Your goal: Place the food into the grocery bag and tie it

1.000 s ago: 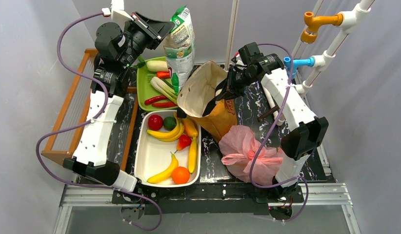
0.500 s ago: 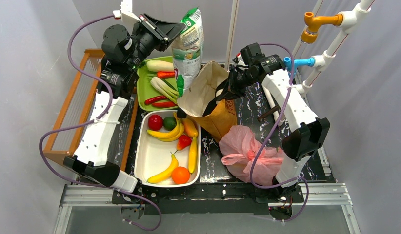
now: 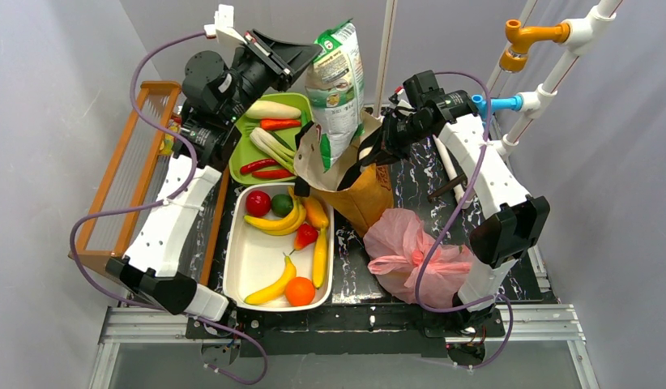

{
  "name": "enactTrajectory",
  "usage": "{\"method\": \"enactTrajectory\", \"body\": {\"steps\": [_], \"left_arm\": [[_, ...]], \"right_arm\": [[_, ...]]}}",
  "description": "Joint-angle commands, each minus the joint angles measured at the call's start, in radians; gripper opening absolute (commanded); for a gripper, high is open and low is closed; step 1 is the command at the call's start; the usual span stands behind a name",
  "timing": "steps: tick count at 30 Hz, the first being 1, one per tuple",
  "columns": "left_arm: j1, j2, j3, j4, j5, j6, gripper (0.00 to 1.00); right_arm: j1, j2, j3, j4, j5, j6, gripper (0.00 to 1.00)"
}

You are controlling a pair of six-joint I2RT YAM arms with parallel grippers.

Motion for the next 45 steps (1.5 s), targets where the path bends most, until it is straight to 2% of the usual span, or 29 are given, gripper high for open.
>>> {"method": "enactTrajectory", "body": {"steps": [1, 3, 7, 11, 16, 20, 25, 29, 33, 35, 37, 39, 44, 45], "left_arm": [[-0.011, -0.071, -0.163, 0.202, -0.031, 0.005, 0.0], [-0.013, -0.081, -0.229, 0.253, -0.049, 0.036, 0.0], [-0.018, -0.083, -0.378, 0.481, -0.102, 0.103, 0.0], [-0.032, -0.046, -0.469, 0.633, -0.135, 0.128, 0.0], [-0.122, -0.034, -0.518, 0.654, -0.162, 0.308, 0.0], [-0.191, -0.062, -0.617, 0.696, -0.212, 0.474, 0.0], [-0.231, -0.103, -0.774, 0.749, -0.285, 0.554, 0.0], [-0.24, -0.131, -0.858, 0.729, -0.345, 0.569, 0.01], [-0.24, -0.155, -0.905, 0.685, -0.417, 0.567, 0.09], [-0.24, -0.169, -0.903, 0.61, -0.477, 0.56, 0.11], [-0.24, -0.184, -0.891, 0.516, -0.547, 0.547, 0.19], [-0.241, -0.193, -0.875, 0.43, -0.578, 0.53, 0.22], [-0.241, -0.192, -0.814, 0.31, -0.532, 0.536, 0.41], [-0.24, -0.185, -0.741, 0.249, -0.486, 0.586, 0.42]], "right_arm": [[-0.017, -0.047, 0.021, 0.003, -0.046, -0.005, 0.01], [-0.018, -0.048, 0.024, 0.0, -0.057, -0.005, 0.01], [-0.019, -0.051, 0.028, -0.011, -0.077, -0.007, 0.01], [-0.025, -0.051, 0.033, -0.008, -0.111, 0.004, 0.01], [-0.042, -0.05, 0.044, -0.003, -0.148, 0.018, 0.01], [-0.06, -0.054, 0.044, 0.002, -0.178, 0.029, 0.01], [-0.08, -0.06, 0.045, 0.008, -0.21, 0.041, 0.01], [-0.092, -0.066, 0.034, 0.007, -0.23, 0.042, 0.01], [-0.098, -0.072, 0.019, 0.01, -0.241, 0.043, 0.01], [-0.099, -0.076, 0.019, 0.009, -0.245, 0.043, 0.01], [-0.101, -0.077, 0.018, 0.009, -0.25, 0.046, 0.01], [-0.1, -0.078, 0.021, 0.011, -0.257, 0.05, 0.01], [-0.101, -0.073, 0.019, 0.01, -0.267, 0.053, 0.01], [-0.101, -0.071, 0.016, 0.012, -0.266, 0.053, 0.01]]}}
